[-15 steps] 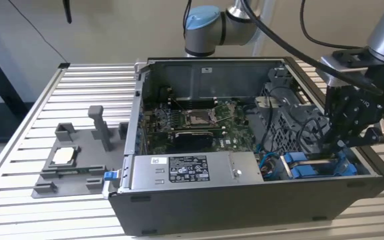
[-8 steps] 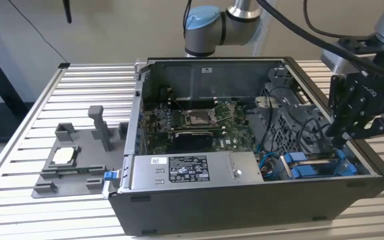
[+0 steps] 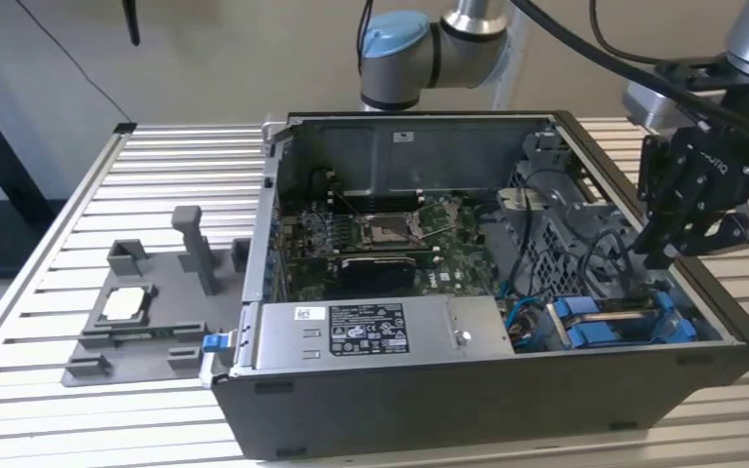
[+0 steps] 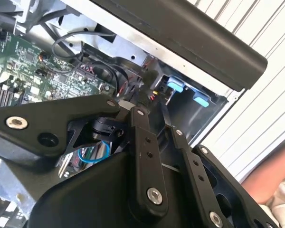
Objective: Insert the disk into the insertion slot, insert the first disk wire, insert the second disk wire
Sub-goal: 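Insert the second disk wire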
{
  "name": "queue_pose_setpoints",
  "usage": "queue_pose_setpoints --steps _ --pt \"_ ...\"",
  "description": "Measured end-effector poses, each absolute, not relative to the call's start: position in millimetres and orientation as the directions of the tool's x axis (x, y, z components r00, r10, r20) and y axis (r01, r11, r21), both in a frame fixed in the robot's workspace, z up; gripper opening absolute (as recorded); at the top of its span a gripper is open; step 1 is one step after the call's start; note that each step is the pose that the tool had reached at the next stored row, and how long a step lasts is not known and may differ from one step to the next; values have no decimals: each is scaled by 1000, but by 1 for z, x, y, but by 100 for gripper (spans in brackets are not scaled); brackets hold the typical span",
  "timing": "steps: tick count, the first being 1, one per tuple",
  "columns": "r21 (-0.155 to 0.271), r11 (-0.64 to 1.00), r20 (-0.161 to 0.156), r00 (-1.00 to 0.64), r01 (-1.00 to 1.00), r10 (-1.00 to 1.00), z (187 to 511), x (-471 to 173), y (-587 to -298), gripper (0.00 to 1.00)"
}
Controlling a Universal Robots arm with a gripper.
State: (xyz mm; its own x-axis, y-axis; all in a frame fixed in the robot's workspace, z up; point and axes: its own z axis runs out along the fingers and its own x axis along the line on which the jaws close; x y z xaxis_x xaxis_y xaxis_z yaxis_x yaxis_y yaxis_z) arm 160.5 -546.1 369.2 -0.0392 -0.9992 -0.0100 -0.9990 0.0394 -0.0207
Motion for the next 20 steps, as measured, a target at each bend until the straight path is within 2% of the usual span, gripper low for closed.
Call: queue_pose_setpoints --steps 15,20 --pt "-17 41 -10 -41 -999 -999 370 182 -541 27" --pt "-15 103 -9 -103 -995 -995 369 182 -541 27"
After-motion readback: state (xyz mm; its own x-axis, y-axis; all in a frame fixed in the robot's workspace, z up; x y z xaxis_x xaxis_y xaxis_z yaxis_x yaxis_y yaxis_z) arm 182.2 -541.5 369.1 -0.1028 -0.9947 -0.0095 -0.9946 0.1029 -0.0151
